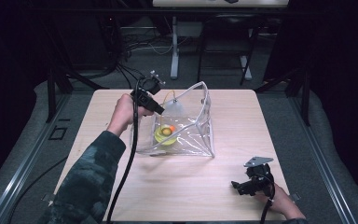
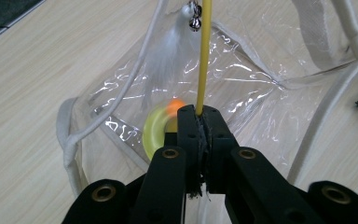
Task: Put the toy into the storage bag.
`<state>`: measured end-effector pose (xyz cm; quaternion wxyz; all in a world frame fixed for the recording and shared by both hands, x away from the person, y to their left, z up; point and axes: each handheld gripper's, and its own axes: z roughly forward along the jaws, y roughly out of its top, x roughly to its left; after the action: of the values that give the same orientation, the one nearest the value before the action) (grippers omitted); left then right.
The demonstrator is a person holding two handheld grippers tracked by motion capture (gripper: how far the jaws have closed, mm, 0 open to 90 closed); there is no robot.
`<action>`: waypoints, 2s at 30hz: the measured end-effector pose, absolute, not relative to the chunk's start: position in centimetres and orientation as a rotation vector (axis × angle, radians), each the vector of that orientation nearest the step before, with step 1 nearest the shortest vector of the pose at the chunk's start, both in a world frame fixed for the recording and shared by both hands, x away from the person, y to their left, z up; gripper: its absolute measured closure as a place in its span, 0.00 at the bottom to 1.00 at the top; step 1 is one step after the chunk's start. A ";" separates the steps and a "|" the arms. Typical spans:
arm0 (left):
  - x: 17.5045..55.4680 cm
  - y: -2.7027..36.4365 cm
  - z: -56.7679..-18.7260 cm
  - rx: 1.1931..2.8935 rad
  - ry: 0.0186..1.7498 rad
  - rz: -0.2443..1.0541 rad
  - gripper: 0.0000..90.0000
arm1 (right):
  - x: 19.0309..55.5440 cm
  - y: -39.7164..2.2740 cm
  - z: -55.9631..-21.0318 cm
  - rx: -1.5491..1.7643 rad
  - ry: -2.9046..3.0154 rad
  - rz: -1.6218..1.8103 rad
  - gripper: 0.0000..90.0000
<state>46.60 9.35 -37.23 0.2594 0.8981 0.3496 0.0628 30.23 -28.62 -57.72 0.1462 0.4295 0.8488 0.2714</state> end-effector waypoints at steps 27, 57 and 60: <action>46.5 10.5 -38.7 2.428 0.974 0.130 0.75 | 30.2 -28.5 -57.9 1.250 2.427 0.819 0.00; 43.3 19.1 -36.9 2.246 1.179 0.370 0.00 | 30.2 -28.5 -57.9 1.253 2.428 0.819 0.00; 42.8 20.4 -37.3 2.221 1.204 0.398 0.00 | 30.1 -28.5 -57.9 1.254 2.428 0.819 0.00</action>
<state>42.83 20.43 -37.30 0.2880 0.8315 0.4509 0.1492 30.15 -28.45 -57.93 0.1440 0.4351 0.8422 0.2841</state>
